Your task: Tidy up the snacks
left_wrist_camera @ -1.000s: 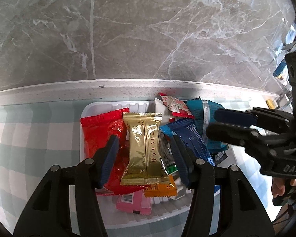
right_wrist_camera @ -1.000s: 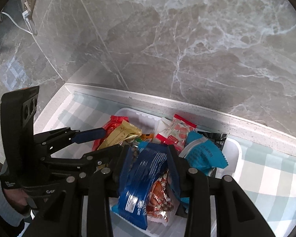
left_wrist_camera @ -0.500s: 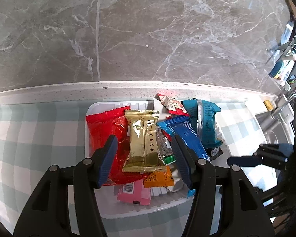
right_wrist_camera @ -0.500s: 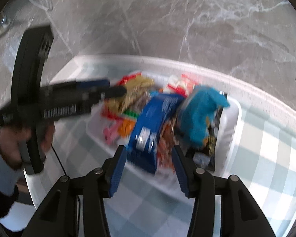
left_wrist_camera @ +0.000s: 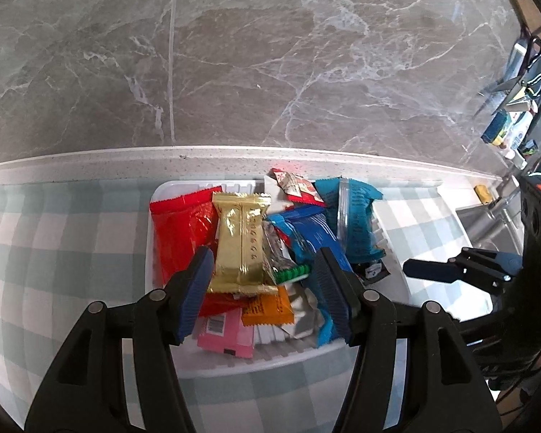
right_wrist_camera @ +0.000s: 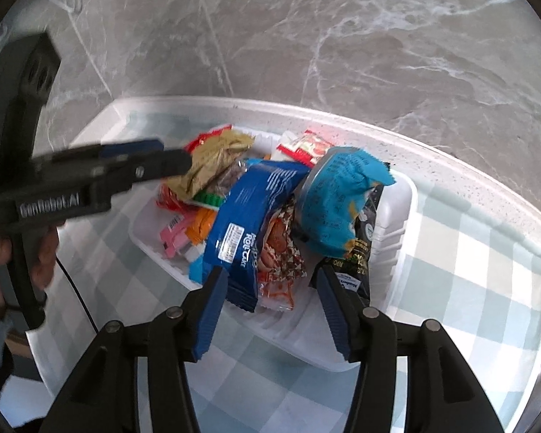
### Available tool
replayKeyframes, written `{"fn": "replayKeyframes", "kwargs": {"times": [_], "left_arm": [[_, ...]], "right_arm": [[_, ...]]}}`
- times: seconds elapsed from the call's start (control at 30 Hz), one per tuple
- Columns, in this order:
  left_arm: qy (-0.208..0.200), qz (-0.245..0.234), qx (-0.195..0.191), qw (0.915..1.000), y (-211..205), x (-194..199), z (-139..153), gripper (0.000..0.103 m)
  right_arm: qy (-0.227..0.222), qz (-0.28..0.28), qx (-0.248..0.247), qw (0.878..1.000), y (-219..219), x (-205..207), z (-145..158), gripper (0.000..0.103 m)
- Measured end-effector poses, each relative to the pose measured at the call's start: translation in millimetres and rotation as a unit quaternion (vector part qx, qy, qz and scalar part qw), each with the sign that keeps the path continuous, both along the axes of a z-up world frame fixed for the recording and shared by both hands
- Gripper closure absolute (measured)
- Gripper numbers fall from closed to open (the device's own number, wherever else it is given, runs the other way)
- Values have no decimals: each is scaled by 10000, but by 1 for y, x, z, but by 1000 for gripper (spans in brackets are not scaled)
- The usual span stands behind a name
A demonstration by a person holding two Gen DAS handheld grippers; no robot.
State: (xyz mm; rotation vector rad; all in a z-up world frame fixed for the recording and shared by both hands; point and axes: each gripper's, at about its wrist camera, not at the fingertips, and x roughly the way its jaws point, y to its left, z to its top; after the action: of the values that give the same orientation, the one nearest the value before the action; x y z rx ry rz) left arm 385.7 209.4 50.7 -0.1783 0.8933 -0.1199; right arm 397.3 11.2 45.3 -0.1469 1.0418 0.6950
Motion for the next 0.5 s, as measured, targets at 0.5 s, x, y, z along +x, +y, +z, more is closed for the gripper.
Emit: {"fn": "replayKeyframes", "kwargs": {"times": [0.5], "left_arm": [[113,-45,77,9999,-36,-58,8,29]], "right_arm": [[77,-785,441,9959,-56,-45,29,39]]}}
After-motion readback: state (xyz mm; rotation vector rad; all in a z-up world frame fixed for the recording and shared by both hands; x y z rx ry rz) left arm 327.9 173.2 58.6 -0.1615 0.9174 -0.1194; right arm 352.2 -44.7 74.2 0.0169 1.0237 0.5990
